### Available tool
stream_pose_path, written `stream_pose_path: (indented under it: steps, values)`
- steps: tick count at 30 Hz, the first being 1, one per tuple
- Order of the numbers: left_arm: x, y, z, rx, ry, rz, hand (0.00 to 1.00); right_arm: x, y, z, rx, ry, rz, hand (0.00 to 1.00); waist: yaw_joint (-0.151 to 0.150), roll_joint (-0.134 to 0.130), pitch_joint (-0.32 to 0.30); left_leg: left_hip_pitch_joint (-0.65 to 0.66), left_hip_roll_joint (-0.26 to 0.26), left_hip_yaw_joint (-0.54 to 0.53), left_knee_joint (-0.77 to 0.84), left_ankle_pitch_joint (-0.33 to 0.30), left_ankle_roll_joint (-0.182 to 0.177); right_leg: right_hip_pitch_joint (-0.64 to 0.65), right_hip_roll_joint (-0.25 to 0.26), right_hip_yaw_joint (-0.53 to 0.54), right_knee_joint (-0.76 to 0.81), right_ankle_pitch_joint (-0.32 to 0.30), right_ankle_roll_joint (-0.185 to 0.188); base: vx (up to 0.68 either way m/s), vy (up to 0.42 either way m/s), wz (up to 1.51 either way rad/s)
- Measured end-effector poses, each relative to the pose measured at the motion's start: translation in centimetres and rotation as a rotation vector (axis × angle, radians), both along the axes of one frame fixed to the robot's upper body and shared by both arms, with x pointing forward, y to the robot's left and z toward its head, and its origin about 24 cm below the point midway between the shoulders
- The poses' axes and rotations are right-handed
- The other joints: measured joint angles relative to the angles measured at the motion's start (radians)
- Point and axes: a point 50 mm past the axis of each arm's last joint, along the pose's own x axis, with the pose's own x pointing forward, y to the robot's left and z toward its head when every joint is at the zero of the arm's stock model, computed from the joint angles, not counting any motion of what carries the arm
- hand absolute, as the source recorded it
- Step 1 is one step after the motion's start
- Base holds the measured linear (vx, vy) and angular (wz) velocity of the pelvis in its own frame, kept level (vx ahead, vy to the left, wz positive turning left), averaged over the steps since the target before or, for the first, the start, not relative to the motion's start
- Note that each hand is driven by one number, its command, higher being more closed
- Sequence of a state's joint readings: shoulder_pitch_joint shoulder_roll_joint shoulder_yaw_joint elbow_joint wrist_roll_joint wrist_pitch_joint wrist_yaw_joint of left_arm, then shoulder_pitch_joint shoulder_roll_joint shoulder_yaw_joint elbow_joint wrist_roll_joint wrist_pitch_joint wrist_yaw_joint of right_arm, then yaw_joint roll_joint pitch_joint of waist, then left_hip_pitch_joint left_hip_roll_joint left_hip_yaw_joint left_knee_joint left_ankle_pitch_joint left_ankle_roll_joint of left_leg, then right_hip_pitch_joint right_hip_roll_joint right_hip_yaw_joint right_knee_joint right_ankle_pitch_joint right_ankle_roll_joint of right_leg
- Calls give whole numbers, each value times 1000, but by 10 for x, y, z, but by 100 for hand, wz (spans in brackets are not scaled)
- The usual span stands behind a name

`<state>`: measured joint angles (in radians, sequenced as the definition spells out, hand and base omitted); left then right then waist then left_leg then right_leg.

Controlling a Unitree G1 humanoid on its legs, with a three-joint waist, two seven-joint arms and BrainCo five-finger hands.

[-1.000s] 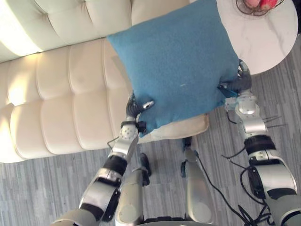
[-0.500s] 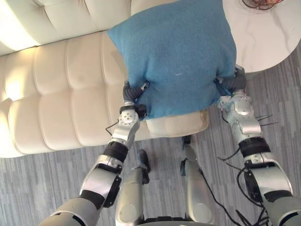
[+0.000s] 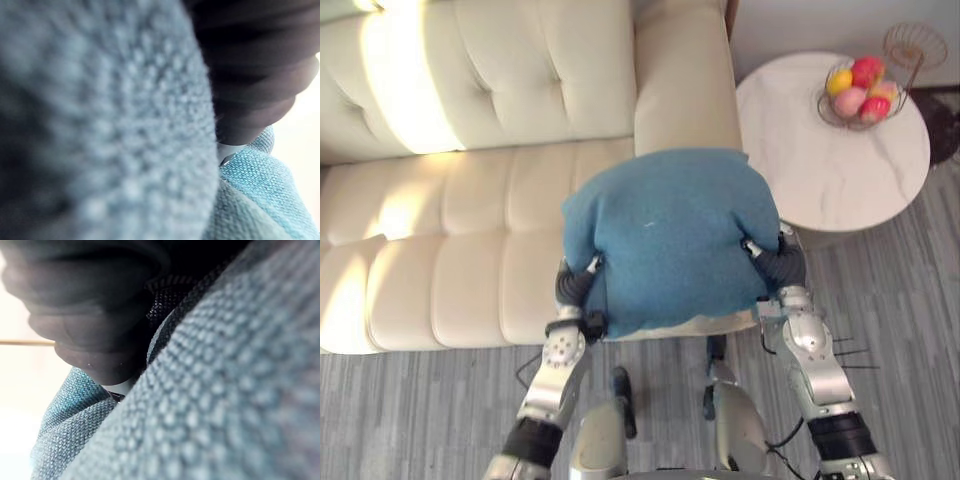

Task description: Pick up cushions and gather them together orderly.

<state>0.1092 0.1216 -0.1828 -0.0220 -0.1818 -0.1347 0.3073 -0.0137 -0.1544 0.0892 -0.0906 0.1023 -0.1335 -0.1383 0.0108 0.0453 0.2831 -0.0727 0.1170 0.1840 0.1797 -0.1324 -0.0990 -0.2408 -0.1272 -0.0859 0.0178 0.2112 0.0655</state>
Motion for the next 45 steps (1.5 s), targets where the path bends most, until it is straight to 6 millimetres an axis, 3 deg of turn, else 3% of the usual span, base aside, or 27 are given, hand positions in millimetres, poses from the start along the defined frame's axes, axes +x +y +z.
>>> stream_pose_path:
  steps: [4,5,6,7,8,9,11,12,13,14,15,16,18,19,20,23,25,26,28,29,31,35,40,43,45]
  values:
    - [-4,7,6,34,-29,25,100,-2,6,3,-8,-29,12,100,7,-10,-3,-48,6,26,112,-51,13,-15,0,35,15,4,5,-129,14,-27]
    - [-4,9,10,44,-43,28,100,-2,7,5,0,-36,13,100,3,-25,-7,-91,-4,27,173,-62,24,-63,-19,49,56,13,19,-256,89,-38]
    - [-2,9,12,47,-55,29,100,-2,7,7,-5,-45,13,100,3,-42,-12,-131,-28,16,183,-48,48,-106,-25,79,55,67,107,-270,76,-46]
    - [-2,6,12,36,-57,30,100,-1,5,9,-7,-51,8,100,5,-33,-11,-138,-7,21,176,-48,56,-127,-22,86,94,47,149,-363,77,-19]
    - [2,3,12,51,-57,9,100,-3,1,5,6,-39,-18,100,-9,-30,-4,-161,-1,2,196,-37,71,-206,-28,96,447,-158,30,-238,-9,40]
    - [2,2,11,56,-56,3,100,-8,1,-2,21,-10,-31,100,-20,-42,-3,-157,-2,-41,209,-24,69,-207,-24,102,740,-291,35,-214,-10,73]
    - [-2,3,7,56,-37,6,100,-15,2,-7,42,11,-42,100,-20,-55,-10,-166,-6,-89,226,-12,60,-135,6,143,907,-364,94,-197,-91,75]
    - [-4,3,6,56,-32,9,100,-18,3,-5,47,0,-41,100,-5,-66,-17,-200,-10,-121,252,0,53,-59,32,174,926,-403,103,-324,-209,75]
    - [-3,3,8,50,-40,12,100,-16,4,2,52,-32,-43,100,13,-65,-19,-257,-12,-149,274,22,44,-3,52,182,840,-497,81,-313,-214,61]
    - [-3,2,9,47,-46,14,100,-14,5,7,53,-51,-41,100,19,-58,-20,-287,-10,-162,275,40,39,8,68,179,789,-535,53,-374,-206,55]
    - [-3,0,12,35,-57,17,100,-12,4,12,54,-71,-51,100,36,-49,-24,-332,-9,-186,250,93,24,18,83,167,690,-589,3,-380,-196,50]
    - [-3,-2,13,23,-64,20,100,-11,4,13,62,-77,-55,100,49,-43,-25,-350,-5,-209,207,143,13,32,94,149,620,-622,-21,-470,-253,66]
    - [-4,-7,13,-10,-60,24,100,-11,0,13,60,-75,-84,100,54,11,-25,-364,22,-267,85,257,-5,22,145,83,562,-611,-62,-446,-230,83]
    - [-5,-12,12,-19,-52,11,100,-11,-6,9,58,-58,-119,100,43,27,-22,-342,51,-229,-25,229,49,25,138,23,532,-576,-92,-485,-193,144]
    - [-5,-18,13,-29,-53,-14,100,-11,-12,7,64,-50,-155,100,23,21,-18,-360,56,-135,-3,192,75,22,105,-42,504,-551,-113,-470,-182,147]
    - [-5,-28,16,-47,-65,-60,100,-12,-19,8,63,-54,-199,100,-6,14,-19,-342,41,1,197,181,89,4,40,-113,436,-473,-129,-386,-125,110]
    - [-5,-29,18,-52,-75,-71,100,-14,-22,6,64,-47,-216,100,-25,20,-23,-254,51,51,266,86,85,1,22,-158,381,-423,-130,-271,-19,76]
    - [-5,-33,18,-65,-75,-91,100,-15,-26,5,63,-44,-232,100,-41,28,-29,-190,56,83,234,35,61,0,22,-184,355,-403,-123,-232,16,90]
    - [-5,-40,18,-78,-74,-129,100,-16,-34,5,62,-47,-266,100,-55,40,-39,-98,46,91,40,18,19,-11,22,-223,321,-371,-94,-179,79,72]
    - [-4,-42,17,-75,-72,-139,100,-16,-35,4,69,-43,-278,100,-50,28,-39,-97,34,90,12,41,8,-18,15,-220,314,-363,-85,-186,107,50]
    - [-4,-42,12,-67,-48,-143,100,-17,-36,0,75,-25,-283,100,-42,19,-51,-108,24,92,1,63,19,-15,18,-212,262,-315,-72,-105,104,15]
    - [-4,-37,7,-46,-32,-139,100,-15,-33,-12,91,26,-279,100,-36,18,-56,-141,22,106,92,26,66,3,12,-194,219,-254,-56,-67,140,-14]
    - [-5,-32,5,-36,-25,-137,100,-14,-30,-13,96,33,-250,100,-36,14,-59,-160,15,127,178,-56,87,-5,-12,-167,237,-268,-24,-48,153,-17]
    - [-10,-27,0,-35,0,-129,100,-13,-27,-19,91,59,-227,100,-53,4,-63,-145,-20,120,219,-111,112,-15,-57,-162,337,-334,1,48,120,8]
    - [-13,-26,-3,-34,11,-128,100,-15,-27,-27,90,91,-226,100,-56,-8,-73,-137,-50,105,226,-130,125,-23,-90,-157,396,-371,-8,121,117,31]
